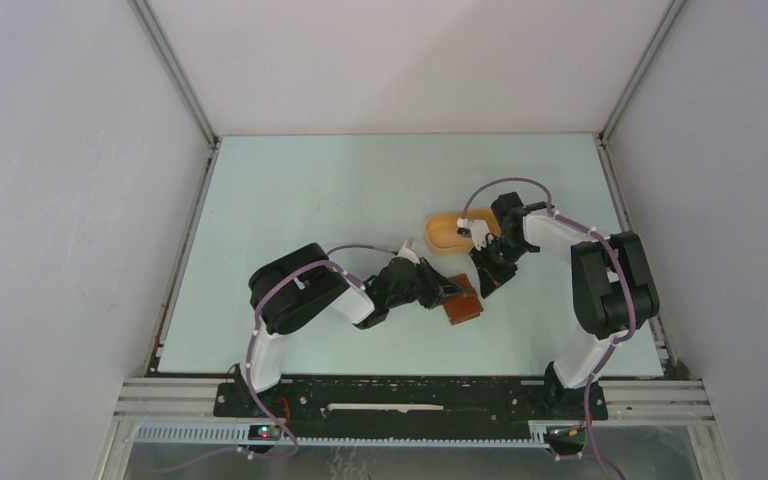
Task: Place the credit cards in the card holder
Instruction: Close the card holder at the center of the board.
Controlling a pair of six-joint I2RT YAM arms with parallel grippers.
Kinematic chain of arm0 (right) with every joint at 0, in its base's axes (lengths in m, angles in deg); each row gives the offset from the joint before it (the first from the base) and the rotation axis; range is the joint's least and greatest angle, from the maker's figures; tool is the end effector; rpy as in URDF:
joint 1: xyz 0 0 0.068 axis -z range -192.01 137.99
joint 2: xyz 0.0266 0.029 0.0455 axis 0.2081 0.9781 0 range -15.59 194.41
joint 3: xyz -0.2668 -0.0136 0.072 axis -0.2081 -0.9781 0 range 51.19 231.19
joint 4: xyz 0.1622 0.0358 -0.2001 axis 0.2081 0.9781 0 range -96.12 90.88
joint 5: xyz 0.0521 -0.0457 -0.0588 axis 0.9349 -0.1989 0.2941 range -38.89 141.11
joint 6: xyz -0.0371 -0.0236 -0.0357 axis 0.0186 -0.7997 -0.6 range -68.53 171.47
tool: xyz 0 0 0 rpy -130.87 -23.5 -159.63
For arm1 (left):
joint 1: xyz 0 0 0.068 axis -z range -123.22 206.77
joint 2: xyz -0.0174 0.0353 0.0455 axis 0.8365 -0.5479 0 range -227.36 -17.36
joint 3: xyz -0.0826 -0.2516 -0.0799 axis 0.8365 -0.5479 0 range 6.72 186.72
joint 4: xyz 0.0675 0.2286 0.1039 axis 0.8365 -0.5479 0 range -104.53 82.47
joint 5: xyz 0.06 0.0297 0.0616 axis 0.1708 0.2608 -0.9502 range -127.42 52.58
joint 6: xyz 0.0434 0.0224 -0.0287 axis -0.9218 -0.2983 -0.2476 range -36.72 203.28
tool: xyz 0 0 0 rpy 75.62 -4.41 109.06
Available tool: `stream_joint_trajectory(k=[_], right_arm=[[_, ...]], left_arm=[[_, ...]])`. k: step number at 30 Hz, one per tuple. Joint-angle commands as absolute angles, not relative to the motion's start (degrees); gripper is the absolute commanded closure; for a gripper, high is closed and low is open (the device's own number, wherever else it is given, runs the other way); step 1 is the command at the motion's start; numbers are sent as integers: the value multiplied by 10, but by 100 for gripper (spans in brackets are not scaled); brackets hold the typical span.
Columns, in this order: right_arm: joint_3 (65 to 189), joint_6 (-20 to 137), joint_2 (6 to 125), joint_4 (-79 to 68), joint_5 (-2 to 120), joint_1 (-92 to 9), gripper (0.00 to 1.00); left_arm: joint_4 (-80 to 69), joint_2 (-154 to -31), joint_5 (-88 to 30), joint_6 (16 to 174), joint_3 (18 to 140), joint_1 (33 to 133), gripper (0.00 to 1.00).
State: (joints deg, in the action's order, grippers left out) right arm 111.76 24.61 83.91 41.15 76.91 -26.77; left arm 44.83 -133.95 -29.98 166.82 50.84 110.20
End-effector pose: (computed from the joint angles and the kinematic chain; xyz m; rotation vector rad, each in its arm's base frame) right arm 0.2844 0.0928 0.1621 -1.0714 2.7558 0.6631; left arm 0.2205 -0.3057 0.1000 -0.5047 2.2842 -1.5747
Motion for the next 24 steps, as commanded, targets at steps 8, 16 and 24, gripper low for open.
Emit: stream_joint_trajectory(k=[8, 16, 24], right_arm=[[1119, 252, 841, 402, 763, -279, 90], [1120, 242, 805, 404, 808, -279, 89], [1107, 191, 711, 379, 891, -281, 83]], left_arm=[[454, -1312, -297, 1652, 487, 1097, 100], [426, -1304, -309, 1629, 479, 1096, 100], [411, -1313, -312, 1614, 479, 1092, 100]])
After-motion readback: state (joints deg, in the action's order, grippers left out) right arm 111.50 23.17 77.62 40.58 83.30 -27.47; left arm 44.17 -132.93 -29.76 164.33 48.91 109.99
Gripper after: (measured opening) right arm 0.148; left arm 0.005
